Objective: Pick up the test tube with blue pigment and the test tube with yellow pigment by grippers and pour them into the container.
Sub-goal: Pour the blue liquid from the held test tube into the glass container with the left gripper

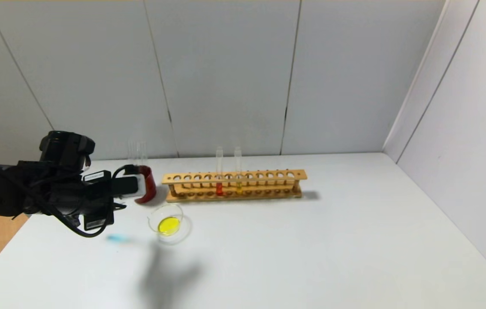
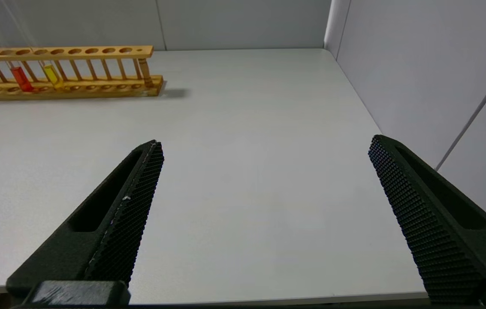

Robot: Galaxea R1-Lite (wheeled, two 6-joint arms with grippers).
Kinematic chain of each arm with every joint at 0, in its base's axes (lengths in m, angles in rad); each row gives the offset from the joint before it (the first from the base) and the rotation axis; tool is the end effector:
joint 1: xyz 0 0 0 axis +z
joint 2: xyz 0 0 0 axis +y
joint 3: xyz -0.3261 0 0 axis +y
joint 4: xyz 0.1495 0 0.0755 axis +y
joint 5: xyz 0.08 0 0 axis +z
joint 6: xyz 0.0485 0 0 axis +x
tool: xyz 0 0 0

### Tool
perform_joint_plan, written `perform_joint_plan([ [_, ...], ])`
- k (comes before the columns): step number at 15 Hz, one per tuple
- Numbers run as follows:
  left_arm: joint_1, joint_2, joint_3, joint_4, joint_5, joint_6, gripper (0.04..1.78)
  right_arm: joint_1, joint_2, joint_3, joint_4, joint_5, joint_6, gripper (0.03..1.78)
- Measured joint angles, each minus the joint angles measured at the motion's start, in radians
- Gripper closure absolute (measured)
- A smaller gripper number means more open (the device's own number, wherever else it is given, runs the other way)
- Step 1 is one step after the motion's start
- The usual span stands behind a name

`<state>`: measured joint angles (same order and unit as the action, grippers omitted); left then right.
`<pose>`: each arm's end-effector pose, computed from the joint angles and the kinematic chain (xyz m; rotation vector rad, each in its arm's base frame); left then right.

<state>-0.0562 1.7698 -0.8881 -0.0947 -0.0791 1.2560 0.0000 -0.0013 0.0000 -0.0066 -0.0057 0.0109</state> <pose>0.3077 -0.0211 0.1614 1.1761 0.5982 -0.6031 -0.0482 -0.0003 0.0763 0.0109 -0.0079 -0.0057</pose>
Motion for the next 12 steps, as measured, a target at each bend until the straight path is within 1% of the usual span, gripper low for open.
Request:
perform_joint_plan([
  [4, -0.04, 0.043, -0.011, 0.0, 0.074, 0.059, 1.5, 0.0, 0.0, 0.0, 0.0, 0.0, 0.0, 0.06],
  [12, -0.101, 0.11, -0.085, 0.001, 0.209, 0.101, 1.5, 0.0, 0.0, 0.0, 0.0, 0.0, 0.0, 0.06],
])
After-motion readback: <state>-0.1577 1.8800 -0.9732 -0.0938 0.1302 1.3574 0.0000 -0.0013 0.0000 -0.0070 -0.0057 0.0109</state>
